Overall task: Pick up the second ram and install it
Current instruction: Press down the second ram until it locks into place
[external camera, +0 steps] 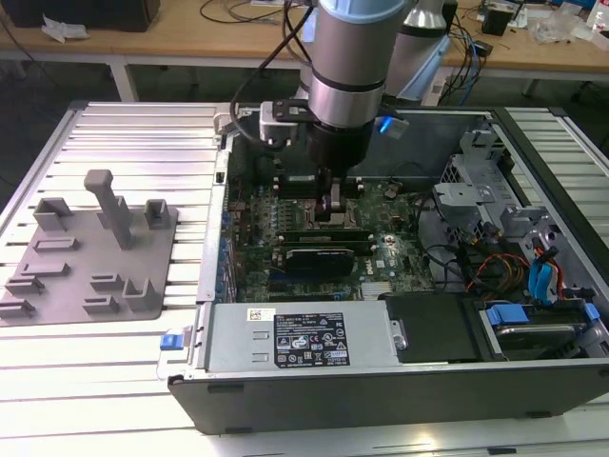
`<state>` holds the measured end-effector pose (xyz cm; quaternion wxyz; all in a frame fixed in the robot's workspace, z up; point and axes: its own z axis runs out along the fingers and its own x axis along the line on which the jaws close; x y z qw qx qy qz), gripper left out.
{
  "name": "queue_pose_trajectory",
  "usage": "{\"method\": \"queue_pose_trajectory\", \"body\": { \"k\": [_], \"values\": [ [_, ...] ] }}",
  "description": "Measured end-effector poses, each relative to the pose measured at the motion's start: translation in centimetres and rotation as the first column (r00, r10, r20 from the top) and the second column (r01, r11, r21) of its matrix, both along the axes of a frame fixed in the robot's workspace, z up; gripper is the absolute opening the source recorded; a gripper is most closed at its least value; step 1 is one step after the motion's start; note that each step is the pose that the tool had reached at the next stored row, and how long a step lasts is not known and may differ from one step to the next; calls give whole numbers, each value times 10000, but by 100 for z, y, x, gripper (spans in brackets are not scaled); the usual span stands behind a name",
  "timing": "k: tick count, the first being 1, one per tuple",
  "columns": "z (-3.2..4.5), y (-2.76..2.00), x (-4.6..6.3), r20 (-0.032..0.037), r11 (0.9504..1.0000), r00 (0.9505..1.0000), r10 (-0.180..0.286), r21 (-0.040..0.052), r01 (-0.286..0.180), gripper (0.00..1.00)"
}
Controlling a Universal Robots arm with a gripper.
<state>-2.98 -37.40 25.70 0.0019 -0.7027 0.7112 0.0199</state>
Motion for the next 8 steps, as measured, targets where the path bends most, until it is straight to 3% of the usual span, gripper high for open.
{"method": "queue_pose_trajectory", "body": {
  "k": [1, 8],
  "values": [
    [0, 0, 87, 1, 10000, 10000, 1, -1, -1, 8],
    [0, 0, 102, 0, 10000, 10000, 0, 0, 0, 8]
  ]
}}
